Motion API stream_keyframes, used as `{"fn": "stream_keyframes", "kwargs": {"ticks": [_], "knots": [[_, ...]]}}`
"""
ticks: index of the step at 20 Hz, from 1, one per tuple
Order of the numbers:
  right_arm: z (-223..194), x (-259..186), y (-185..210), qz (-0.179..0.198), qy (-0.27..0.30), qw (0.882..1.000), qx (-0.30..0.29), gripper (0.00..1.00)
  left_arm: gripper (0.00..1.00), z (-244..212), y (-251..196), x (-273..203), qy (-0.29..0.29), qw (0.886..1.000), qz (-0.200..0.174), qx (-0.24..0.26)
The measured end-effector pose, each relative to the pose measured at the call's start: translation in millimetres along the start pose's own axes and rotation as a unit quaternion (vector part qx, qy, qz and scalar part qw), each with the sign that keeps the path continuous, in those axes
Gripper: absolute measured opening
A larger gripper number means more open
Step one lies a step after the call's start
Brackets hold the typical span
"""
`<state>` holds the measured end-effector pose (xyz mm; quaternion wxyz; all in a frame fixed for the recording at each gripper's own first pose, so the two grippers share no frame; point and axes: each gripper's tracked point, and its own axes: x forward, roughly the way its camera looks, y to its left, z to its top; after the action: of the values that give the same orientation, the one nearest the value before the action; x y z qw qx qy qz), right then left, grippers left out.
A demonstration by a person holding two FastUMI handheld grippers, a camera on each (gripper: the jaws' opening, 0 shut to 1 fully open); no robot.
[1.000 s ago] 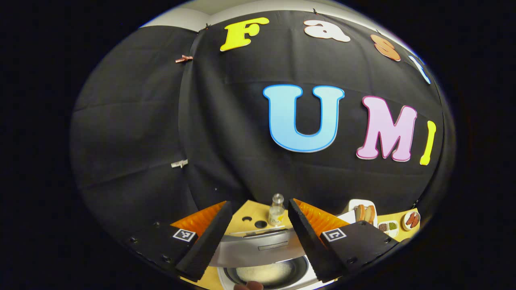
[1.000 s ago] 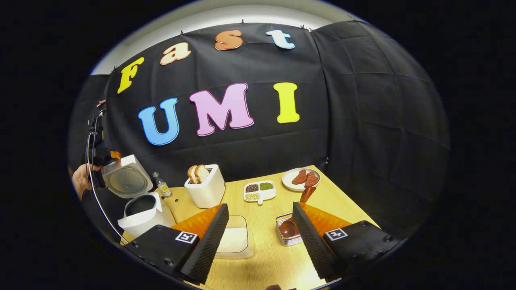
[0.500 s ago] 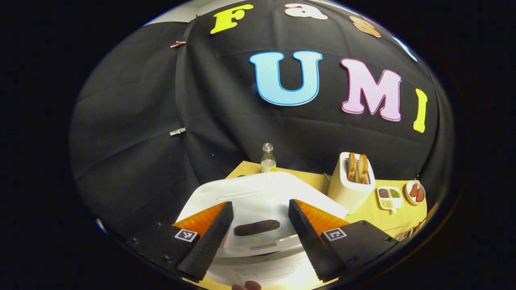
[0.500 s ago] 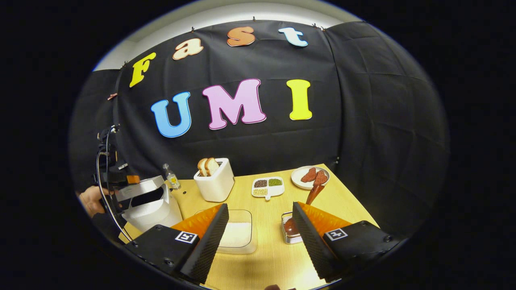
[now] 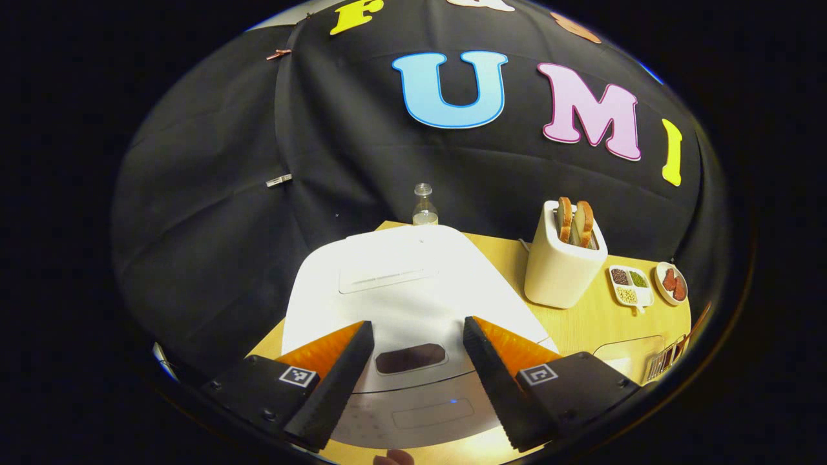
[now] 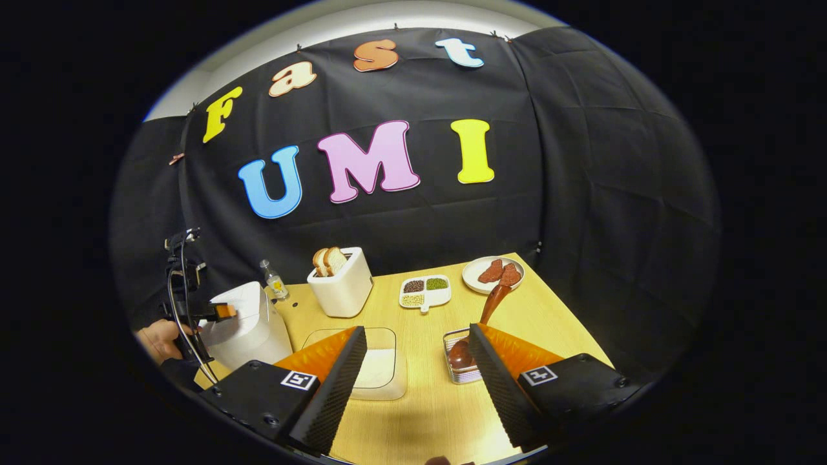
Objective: Close the left gripper, press the button to open the rice cooker; take a wooden spoon from the chopstick holder with the right hand, scoop a spoonful of rice and pour it into the rice cooker, then put the wooden spoon back into the chopstick holder.
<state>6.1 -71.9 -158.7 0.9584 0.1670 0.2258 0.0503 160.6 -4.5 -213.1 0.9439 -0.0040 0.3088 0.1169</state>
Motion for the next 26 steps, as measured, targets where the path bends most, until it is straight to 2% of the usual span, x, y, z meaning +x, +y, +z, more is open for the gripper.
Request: {"fn": "stream_keyframes", "kwargs": {"ticks": [6,11,13,17,22,26], "knots": [[-1,-1,13,0.011,-0.004,1.0,-0.015,0.98,1.0,0,-1,1,0.001,1.0,0.012,-0.005],[10,-5,25,0.023,-0.018,0.999,-0.029,0.99,0.97,19,0,-9,-0.047,0.999,0.0,0.018],[19,-5,29,0.026,-0.028,0.998,-0.04,0.99,0.96,42,-6,-27,-0.095,0.995,-0.023,0.022],[37,-8,39,0.031,-0.049,0.996,-0.064,0.98,0.96,78,-27,-83,-0.183,0.979,-0.086,0.019],[52,-11,51,0.037,-0.068,0.994,-0.081,0.99,0.96,91,-45,-149,-0.247,0.956,-0.153,0.034],[56,-13,56,0.04,-0.076,0.992,-0.092,0.99,0.96,85,-51,-191,-0.265,0.945,-0.189,0.041]]}}
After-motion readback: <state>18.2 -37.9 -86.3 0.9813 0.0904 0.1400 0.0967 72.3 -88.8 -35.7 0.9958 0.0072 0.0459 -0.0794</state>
